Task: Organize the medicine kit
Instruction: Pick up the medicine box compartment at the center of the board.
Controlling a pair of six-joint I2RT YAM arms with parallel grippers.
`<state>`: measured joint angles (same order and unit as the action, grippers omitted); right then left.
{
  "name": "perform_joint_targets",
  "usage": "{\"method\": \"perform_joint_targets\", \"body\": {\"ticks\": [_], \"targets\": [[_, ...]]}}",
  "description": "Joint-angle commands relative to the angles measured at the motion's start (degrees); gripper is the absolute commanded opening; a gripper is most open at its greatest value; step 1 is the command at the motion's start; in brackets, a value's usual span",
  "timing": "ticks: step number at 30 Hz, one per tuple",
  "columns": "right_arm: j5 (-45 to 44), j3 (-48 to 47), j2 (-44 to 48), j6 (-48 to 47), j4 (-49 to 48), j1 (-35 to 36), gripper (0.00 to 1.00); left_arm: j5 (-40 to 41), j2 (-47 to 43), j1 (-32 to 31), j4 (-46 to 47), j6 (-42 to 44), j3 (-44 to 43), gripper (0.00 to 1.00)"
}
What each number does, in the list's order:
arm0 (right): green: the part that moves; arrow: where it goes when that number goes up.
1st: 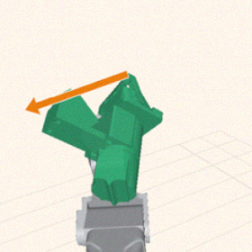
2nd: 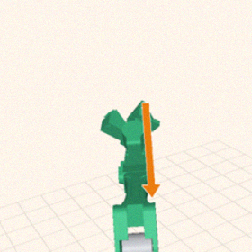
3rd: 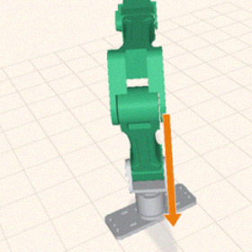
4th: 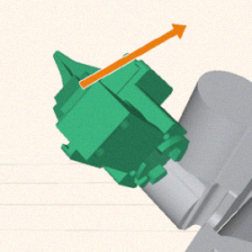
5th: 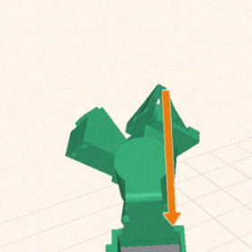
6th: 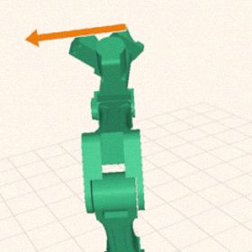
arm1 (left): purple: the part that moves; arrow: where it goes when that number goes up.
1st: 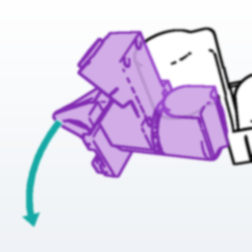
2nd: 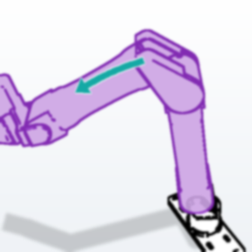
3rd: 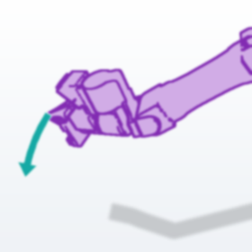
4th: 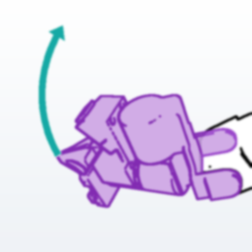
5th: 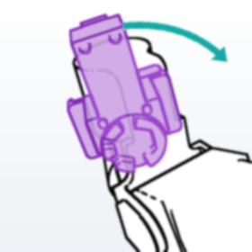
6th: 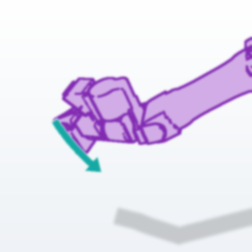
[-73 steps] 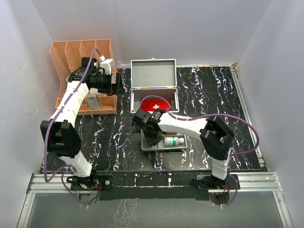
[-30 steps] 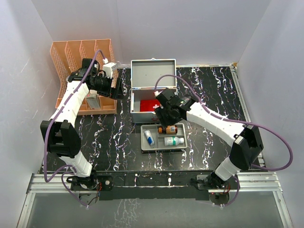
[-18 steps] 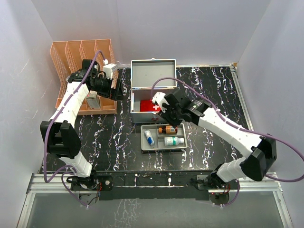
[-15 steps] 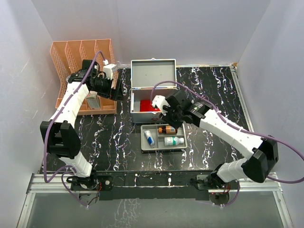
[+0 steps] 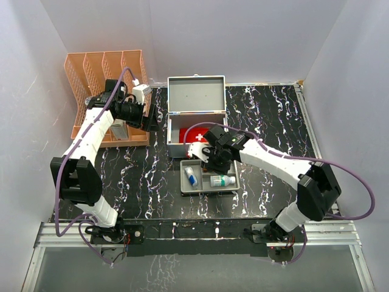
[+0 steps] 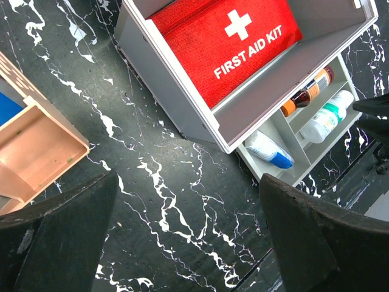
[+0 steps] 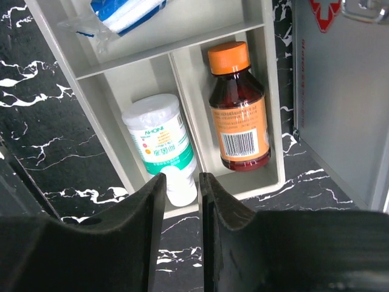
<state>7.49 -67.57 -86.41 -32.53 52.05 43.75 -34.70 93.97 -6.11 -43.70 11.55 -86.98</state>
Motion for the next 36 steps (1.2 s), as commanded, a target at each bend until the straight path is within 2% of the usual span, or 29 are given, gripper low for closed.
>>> {"method": "perform_joint_targets", "body": {"ticks": [1, 8, 21, 24, 28, 36], "targets": [[1.31, 0.64, -1.25, -5.32, -2.52, -0.09, 0.26, -2.49, -3.84, 0.31, 1.1, 0.33, 1.12, 0.99], [0.78, 0.91, -3.33, -7.59, -3.86, -0.11, 0.21, -3.13, -5.11, 0.31, 1.98, 0.13, 3.39, 0.99], [1.18, 4.32, -6.01, -7.87, -9.09, -0.19, 0.2, -3.12, -6.63, 0.31, 3.12, -0.31, 6.04, 0.99], [1.4, 4.68, -7.26, -7.82, -10.68, -0.18, 0.22, -3.25, -6.76, 0.31, 3.64, -0.78, 6.29, 0.99], [1.94, 4.44, -8.67, -7.77, -11.75, -0.16, 0.3, -3.33, -6.87, 0.31, 3.67, -0.83, 6.51, 0.99], [2.8, 6.42, -9.56, -7.92, -13.08, -0.23, 0.36, -3.23, -6.9, 0.31, 3.57, -0.91, 6.82, 0.99]]}}
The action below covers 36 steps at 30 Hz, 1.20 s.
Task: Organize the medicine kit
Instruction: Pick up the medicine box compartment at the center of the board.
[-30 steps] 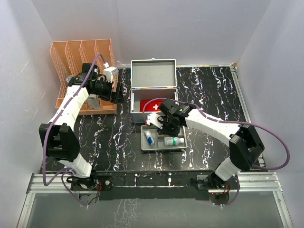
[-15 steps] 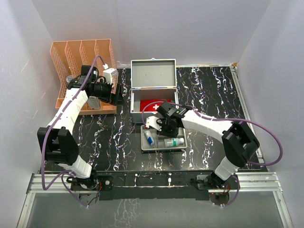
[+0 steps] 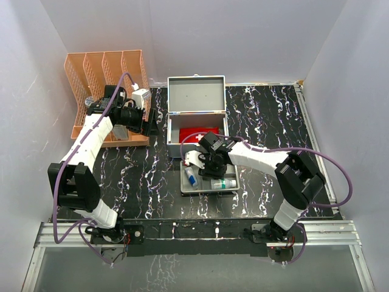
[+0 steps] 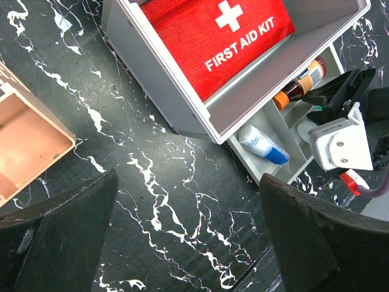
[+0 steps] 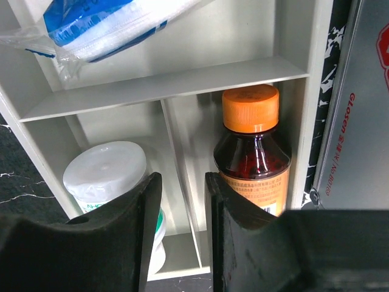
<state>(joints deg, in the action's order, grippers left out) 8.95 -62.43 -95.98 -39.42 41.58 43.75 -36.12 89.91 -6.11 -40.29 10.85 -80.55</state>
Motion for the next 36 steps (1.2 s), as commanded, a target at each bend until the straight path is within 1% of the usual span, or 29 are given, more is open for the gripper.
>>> {"method": "perform_joint_targets", "body": {"ticks": [1, 6, 11, 19, 22, 25, 26, 27, 29, 32, 36], "targets": [[1.33, 1.87, -0.01, -1.09, -2.83, -0.22, 0.37, -1.89, -2.73, 0.31, 0.27, -0.18, 0.4, 0.99], [1.91, 5.6, -0.16, -1.54, -4.27, -0.36, 0.39, -1.94, -2.66, 0.31, 0.8, -0.22, 0.56, 0.99], [4.1, 8.86, -0.7, -0.34, -4.89, -0.38, 0.35, -2.18, -2.71, 0.31, 1.22, -0.28, 1.03, 0.99], [6.12, 13.4, -0.21, 1.08, -5.16, -0.35, 0.35, -2.74, -3.19, 0.31, 1.51, -0.15, 2.04, 0.99], [7.31, 14.49, -0.55, 1.6, -5.35, -0.39, 0.32, -2.93, -3.34, 0.31, 1.91, -0.14, 2.33, 0.99], [8.28, 15.43, -0.78, 2.01, -5.47, -0.33, 0.26, -3.0, -3.63, 0.31, 2.17, -0.23, 2.5, 0.99], [8.5, 15.82, -0.79, 2.1, -5.54, -0.32, 0.23, -2.93, -3.7, 0.31, 2.21, -0.3, 2.51, 0.99], [8.58, 16.16, -0.81, 2.22, -5.6, -0.33, 0.17, -2.9, -3.84, 0.29, 2.18, -0.29, 2.55, 0.99], [8.63, 16.54, -0.7, 2.48, -5.39, -0.31, 0.0, -2.86, -3.99, 0.31, 2.22, -0.26, 2.71, 0.99], [8.75, 16.17, -0.53, 2.92, -4.12, -0.25, 0.0, -2.79, -4.25, 0.31, 2.27, -0.14, 2.97, 0.99], [9.35, 13.43, -0.57, 4.08, -0.49, -0.36, 0.0, -2.94, -4.08, 0.26, 2.53, -0.13, 3.15, 0.99]]}}
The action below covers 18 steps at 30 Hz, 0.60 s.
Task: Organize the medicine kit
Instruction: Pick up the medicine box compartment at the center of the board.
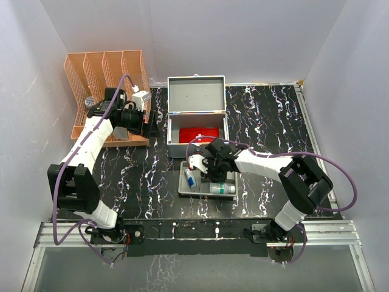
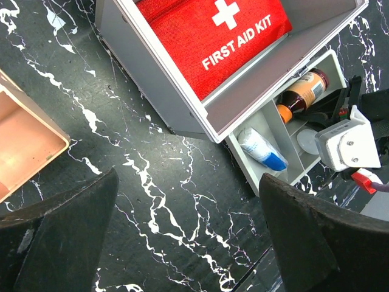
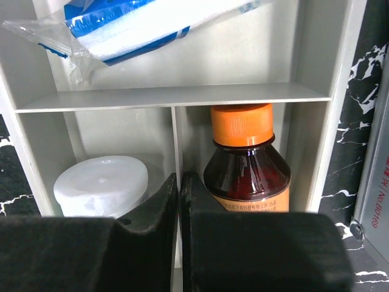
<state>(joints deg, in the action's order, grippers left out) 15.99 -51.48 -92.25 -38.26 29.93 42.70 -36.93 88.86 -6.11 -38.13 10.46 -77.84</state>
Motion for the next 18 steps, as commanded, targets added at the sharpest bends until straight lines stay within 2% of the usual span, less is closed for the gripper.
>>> {"method": "perform_joint_targets", "body": {"ticks": [1, 18], "targets": [[2.74, 1.48, -4.2, 3.25, 12.19, 0.69, 0.0, -2.21, -2.98, 0.3, 0.44, 0.12, 0.44, 0.99], [-0.11, -5.58, 3.19, 4.6, 20.37, 0.73, 0.0, -2.12, -2.16, 0.31, 0.85, 0.13, 0.5, 0.99]]}}
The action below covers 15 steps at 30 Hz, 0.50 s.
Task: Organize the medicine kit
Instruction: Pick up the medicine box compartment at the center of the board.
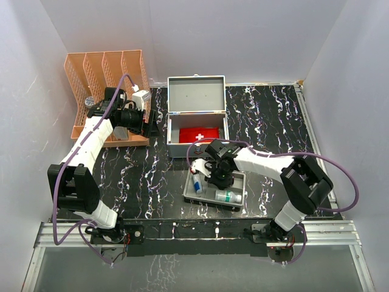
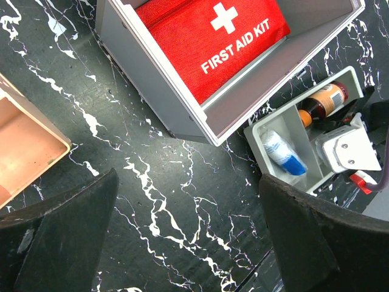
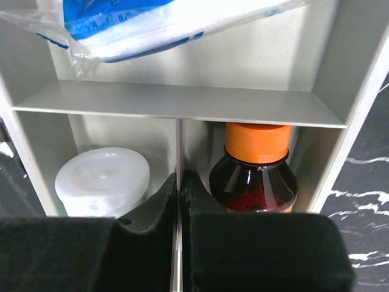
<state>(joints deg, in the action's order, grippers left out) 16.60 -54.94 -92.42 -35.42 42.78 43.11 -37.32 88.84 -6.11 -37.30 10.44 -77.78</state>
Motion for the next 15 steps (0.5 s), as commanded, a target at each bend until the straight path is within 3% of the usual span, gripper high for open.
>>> {"method": "perform_joint_targets", "body": {"ticks": [1, 15], "targets": [[-0.84, -2.63, 3.77, 1.76, 8.12, 0.32, 0.0, -1.66, -2.1, 0.31, 0.09, 0.19, 0.43, 0.99], [-3.64, -6.93, 6.75, 3.59, 9.49, 0.25, 0.0, -1.61, -2.03, 0.31, -0.44, 1.54, 0.24, 0.99]]}}
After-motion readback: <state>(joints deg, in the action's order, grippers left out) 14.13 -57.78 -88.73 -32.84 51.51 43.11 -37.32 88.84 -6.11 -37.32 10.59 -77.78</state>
